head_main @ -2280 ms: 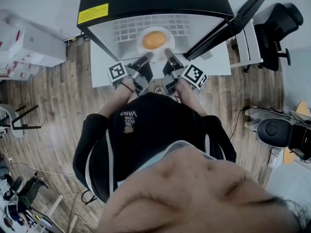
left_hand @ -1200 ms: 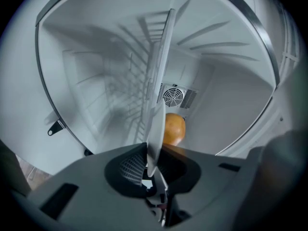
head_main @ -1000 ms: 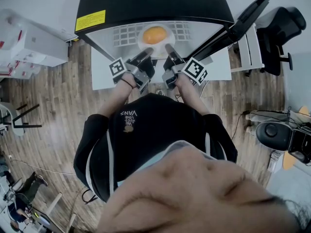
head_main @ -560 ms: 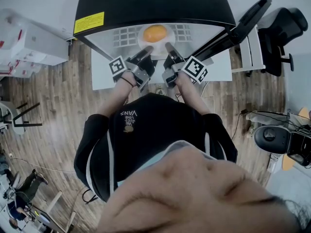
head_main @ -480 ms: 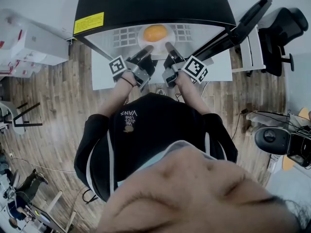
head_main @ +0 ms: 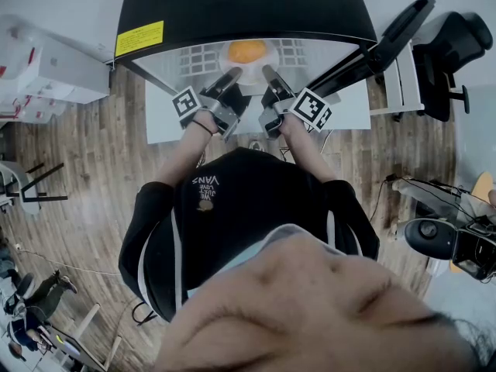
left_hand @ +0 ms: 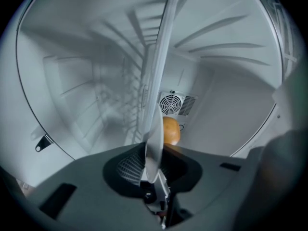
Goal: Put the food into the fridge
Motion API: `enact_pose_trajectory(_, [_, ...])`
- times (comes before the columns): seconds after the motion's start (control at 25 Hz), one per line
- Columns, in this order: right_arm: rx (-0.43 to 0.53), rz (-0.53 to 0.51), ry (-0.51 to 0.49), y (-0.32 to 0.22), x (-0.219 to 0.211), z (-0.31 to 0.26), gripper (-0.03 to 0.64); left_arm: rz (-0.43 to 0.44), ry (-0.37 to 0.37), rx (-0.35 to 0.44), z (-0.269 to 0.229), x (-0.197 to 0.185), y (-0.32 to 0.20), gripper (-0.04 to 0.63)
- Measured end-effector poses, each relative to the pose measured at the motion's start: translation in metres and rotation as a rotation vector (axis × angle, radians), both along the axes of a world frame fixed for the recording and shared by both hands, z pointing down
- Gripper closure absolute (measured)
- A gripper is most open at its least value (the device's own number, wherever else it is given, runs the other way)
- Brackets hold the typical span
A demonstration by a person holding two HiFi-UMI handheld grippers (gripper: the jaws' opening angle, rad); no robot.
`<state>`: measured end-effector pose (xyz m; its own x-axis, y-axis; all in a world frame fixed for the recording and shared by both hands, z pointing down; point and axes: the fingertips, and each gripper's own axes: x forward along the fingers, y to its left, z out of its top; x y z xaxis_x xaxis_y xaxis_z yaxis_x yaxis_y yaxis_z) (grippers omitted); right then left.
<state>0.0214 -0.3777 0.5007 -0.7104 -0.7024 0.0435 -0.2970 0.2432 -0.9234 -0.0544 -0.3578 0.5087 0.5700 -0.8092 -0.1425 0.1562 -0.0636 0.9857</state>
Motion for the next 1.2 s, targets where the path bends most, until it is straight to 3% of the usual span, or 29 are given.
enact_pose_trajectory(0.28, [0.049, 0.003, 0.073, 0.005, 0.007, -0.001, 0.463, -0.004, -0.019, 0.028, -0.002, -0.002, 0.004, 0.507])
enact_pose_trajectory(0.44, [0.105, -0.006, 0.140, 0.013, 0.011, -0.001, 0.456, 0.003, -0.090, 0.067, -0.003, -0.003, 0.013, 0.480])
enact_pose_trajectory(0.84, [0.200, -0.024, 0.263, 0.031, 0.013, -0.005, 0.456, 0.031, -0.429, 0.205, -0.005, -0.007, 0.037, 0.472])
enact_pose_trajectory(0.96, [0.223, -0.028, 0.300, 0.036, 0.014, -0.005, 0.456, 0.045, -0.608, 0.278, -0.005, -0.008, 0.042, 0.472])
enact_pose_trajectory(1.08, [0.257, -0.031, 0.336, 0.039, 0.014, -0.007, 0.465, 0.038, -0.738, 0.343, -0.010, -0.008, 0.043, 0.472])
enact_pose_trajectory(1.2, [0.273, -0.039, 0.346, 0.042, 0.014, -0.009, 0.535, 0.029, -0.862, 0.387, -0.011, -0.008, 0.044, 0.472])
